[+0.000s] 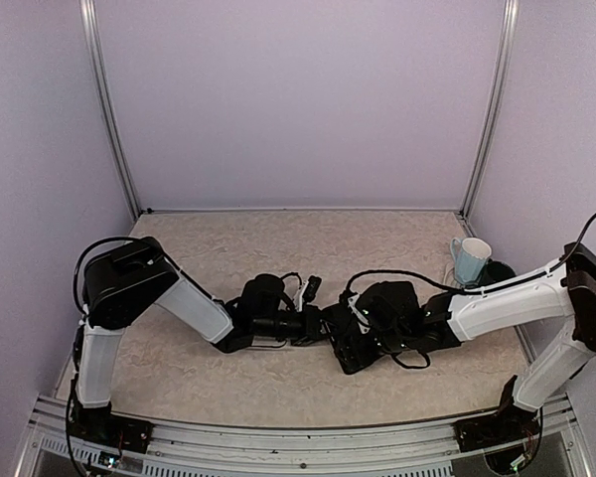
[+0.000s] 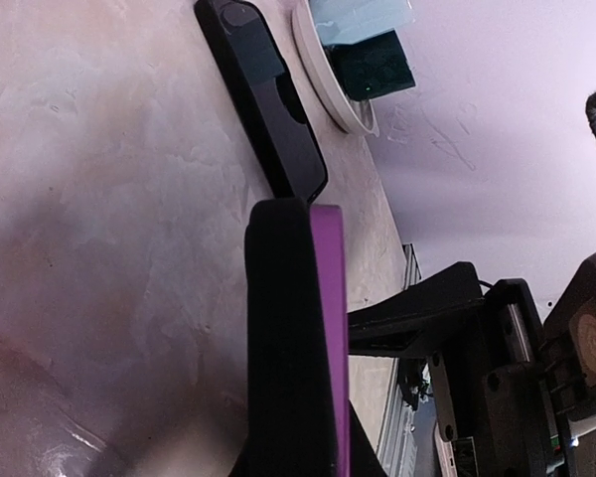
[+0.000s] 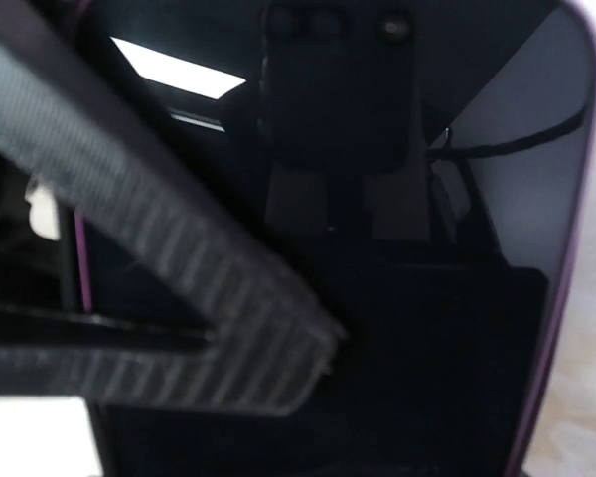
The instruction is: Put the phone into the phone case
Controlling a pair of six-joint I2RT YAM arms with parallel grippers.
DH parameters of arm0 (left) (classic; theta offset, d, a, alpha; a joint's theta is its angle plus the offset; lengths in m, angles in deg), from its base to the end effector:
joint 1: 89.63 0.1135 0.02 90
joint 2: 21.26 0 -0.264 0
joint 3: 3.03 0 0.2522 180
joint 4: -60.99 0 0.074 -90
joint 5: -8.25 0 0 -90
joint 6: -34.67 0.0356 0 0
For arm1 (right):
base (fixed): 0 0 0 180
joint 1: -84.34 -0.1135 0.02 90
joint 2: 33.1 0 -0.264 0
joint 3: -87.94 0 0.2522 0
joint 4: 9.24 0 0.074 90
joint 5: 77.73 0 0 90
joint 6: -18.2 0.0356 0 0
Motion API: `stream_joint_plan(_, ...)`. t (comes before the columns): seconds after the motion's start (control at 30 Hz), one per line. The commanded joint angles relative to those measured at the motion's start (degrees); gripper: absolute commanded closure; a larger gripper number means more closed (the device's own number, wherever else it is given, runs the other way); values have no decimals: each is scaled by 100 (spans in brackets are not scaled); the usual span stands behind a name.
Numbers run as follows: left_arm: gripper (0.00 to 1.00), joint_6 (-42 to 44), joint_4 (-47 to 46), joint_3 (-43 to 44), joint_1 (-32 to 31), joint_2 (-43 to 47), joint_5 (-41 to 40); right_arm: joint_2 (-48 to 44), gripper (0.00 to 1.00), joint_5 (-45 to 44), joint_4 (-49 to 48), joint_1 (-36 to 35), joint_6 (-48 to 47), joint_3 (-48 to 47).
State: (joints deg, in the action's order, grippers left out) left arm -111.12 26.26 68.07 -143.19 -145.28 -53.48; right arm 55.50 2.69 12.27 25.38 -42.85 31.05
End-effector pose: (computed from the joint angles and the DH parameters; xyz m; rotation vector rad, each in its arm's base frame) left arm 0.2358 -0.3478 0.0982 0.3639 2.2424 -1.6456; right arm 0.1564 0.2484 0.1575 -0.5878 2.4656 0.4318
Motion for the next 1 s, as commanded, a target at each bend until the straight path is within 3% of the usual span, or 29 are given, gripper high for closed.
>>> stream_joint_plan(0.0, 100, 550, 290, -141, -6, 218, -98, -487, 16, 416, -483, 106, -510, 90)
stream_joint_plan(0.07, 100, 1106, 734, -124, -11, 414, -194, -878, 7, 863, -636, 327, -884, 227)
stream_joint_plan(0.17, 100, 2083, 1456, -15, -71, 809, -392, -1684, 1, 2199, -1036, 818, -1399, 533)
stream_joint_plan(0.43, 100, 4419, 2809, 254, -686, 2007, -818, -3531, 1, 4252, -1902, 1692, -2315, 1288)
stream_joint_plan(0.63, 100, 5317, 2959, -152, -1057, 2556, -1409, -3273, 1, 5425, -2138, 1866, -2472, 1195)
stream_joint_plan(0.7, 100, 5493, 3045, -259, -1104, 2683, -1549, -3062, 1, 5841, -2750, 1879, -2230, 1383)
stream_joint_plan(0.83, 100, 5561, 3068, -434, -1118, 2894, -1401, -2622, 3, 5692, -2809, 1879, -2303, 1357)
stream_joint_plan(0.97, 100, 5561, 3095, -541, -1179, 3239, -1360, -2853, 7, 5812, -2897, 1877, -2511, 1415)
